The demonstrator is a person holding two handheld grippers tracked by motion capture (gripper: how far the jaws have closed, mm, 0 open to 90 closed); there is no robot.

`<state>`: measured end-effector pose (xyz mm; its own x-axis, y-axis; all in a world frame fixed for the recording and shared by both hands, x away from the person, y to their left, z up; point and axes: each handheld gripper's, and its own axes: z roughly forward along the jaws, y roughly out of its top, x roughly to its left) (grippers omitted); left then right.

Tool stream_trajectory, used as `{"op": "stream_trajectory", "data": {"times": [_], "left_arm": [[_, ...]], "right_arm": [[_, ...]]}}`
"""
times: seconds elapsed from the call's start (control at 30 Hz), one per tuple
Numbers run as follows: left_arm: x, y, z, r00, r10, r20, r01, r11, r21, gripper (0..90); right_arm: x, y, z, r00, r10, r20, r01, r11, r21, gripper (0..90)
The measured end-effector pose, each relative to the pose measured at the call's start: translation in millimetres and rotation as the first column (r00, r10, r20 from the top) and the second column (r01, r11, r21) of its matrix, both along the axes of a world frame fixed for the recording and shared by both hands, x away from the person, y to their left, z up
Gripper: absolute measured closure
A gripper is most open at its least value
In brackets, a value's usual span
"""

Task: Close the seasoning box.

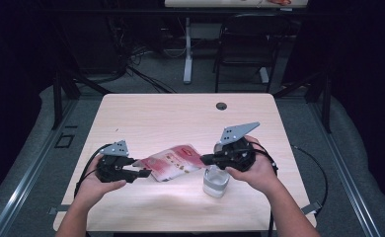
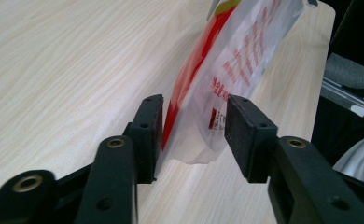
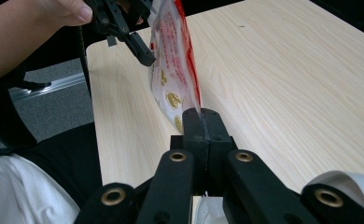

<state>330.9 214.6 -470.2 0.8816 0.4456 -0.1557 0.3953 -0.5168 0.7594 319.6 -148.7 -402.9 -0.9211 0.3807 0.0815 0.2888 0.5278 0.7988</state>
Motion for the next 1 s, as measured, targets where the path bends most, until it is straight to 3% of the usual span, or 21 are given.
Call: {"op": "stream_trajectory", "data": {"times": [0.13,0.2,0.27,0.47,0.83,1.0], "left_arm": [[-2.1,-2.0,1.8,0.9999,-0.008,0.015,0.008,1.0,0.0,57.6],[-2.3,-3.8,1.1,0.9998,-0.014,0.016,0.013,0.9998,0.014,58.8],[-2.4,-5.9,-0.4,0.9995,-0.025,0.02,0.024,0.9992,0.031,65.8],[-1.9,-16.5,-7.6,0.999,-0.044,0.009,0.043,0.9956,0.083,67.0],[-2.0,-15.1,-6.0,0.9992,-0.036,0.018,0.035,0.9972,0.066,66.0],[-2.1,-14.2,-5.1,0.9994,-0.028,0.022,0.027,0.9984,0.049,64.3]], "right_arm": [[0.2,8.4,-0.2,1.0,0.005,0.006,-0.004,1.0,-0.025,90.0],[0.9,10.1,-0.9,1.0,0.005,0.004,-0.005,1.0,-0.023,90.0],[2.4,13.5,-2.2,1.0,0.002,0.004,-0.002,1.0,-0.027,90.0],[4.1,24.6,-2.7,0.9998,0.006,0.017,-0.005,0.999,-0.034,90.0],[5.8,30.8,-2.4,0.9995,0.025,0.022,-0.024,0.999,-0.031,90.0],[6.9,37.4,-0.4,0.9986,0.039,0.035,-0.037,0.998,-0.051,90.0]]}}
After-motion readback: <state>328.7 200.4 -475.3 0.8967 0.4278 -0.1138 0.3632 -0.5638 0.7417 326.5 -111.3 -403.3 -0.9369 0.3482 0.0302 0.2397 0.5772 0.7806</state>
